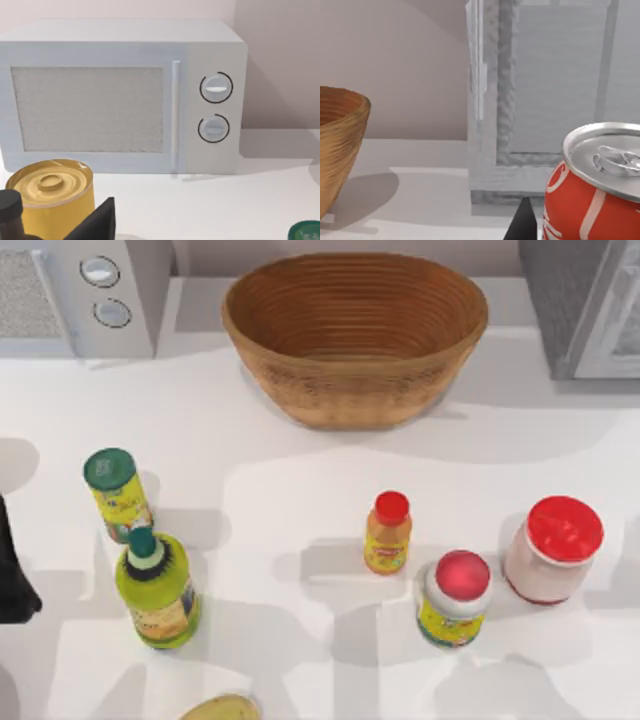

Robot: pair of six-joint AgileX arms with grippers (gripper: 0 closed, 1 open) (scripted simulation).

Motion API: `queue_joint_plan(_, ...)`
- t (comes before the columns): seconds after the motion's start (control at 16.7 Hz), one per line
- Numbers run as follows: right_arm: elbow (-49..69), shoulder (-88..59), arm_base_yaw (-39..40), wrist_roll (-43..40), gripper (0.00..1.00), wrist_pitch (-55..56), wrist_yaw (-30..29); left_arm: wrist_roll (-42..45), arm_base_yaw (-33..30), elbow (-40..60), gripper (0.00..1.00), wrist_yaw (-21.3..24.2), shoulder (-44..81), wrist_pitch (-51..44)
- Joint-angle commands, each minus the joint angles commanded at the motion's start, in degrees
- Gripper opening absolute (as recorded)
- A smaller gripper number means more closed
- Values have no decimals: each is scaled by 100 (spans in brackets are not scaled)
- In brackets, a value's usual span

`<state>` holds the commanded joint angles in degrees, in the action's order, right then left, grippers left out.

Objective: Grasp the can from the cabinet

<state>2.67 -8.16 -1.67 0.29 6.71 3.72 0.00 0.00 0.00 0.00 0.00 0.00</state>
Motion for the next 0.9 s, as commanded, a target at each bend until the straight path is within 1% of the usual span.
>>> queue_joint_plan(0.18,310,-1093,-202,20,0,852,538,0,0,0,100,0,0,0)
queue_joint_plan(0.36,682,-2524,-439,42,0,1920,1247,0,0,0,100,0,0,0)
queue_joint_plan(0.9,1983,-7653,-1269,101,0,5709,3804,0,0,0,100,0,0,0)
